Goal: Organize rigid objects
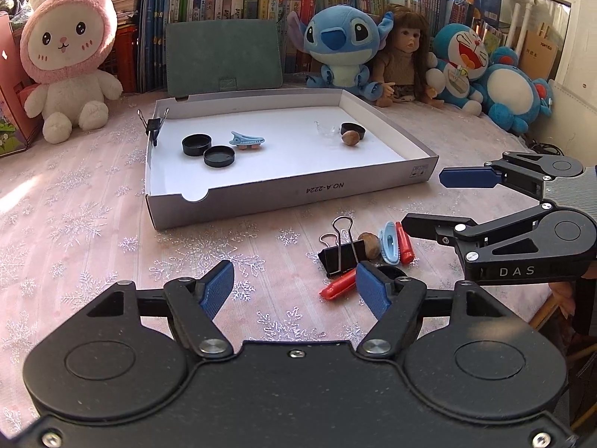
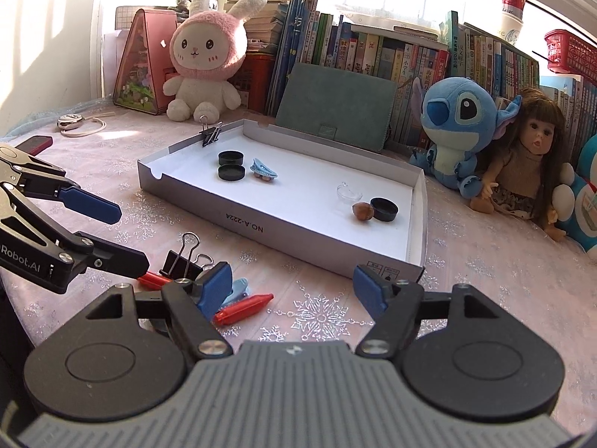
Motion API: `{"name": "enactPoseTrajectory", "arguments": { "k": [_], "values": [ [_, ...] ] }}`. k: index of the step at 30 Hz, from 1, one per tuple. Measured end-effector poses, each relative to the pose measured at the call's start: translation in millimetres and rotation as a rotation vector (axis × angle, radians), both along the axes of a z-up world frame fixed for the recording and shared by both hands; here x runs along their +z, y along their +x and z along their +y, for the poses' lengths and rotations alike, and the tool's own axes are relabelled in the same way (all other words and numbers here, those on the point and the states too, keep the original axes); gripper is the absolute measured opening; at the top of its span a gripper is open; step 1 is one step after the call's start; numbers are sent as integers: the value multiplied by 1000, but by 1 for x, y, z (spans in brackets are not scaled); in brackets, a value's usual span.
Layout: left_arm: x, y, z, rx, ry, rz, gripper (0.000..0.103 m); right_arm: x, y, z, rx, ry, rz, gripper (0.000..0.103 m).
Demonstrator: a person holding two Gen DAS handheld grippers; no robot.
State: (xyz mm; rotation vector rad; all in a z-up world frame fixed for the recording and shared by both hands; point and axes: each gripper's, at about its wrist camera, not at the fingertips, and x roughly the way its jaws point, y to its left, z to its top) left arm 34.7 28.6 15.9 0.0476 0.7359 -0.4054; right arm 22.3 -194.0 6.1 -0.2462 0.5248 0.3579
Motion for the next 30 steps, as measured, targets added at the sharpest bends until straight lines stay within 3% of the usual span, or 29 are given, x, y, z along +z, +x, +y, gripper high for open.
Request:
{"name": "enactPoseTrajectory", "arguments": {
  "k": [2, 4, 8, 15, 20, 30],
  "values": [
    [-3, -2, -1, -14, -2, 14, 60, -3, -2, -1, 2, -6, 8, 82],
    [-5, -3, -3, -28, -12, 33, 43, -6, -4, -1, 3, -7, 16, 82],
    [-9, -6, -12, -62, -25, 32, 39, -10, -7, 0, 13, -8, 28, 82],
    [-10, -7, -30, -81, 15, -12, 16, -18, -7, 6, 26, -32, 37, 82],
    [-11, -11, -25, -85, 52, -22, 14, -20, -6, 7, 28, -30, 40, 82],
    [-13, -5, 8, 13, 103, -34, 17, -21, -2, 5, 14, -17, 42, 82]
  ]
}}
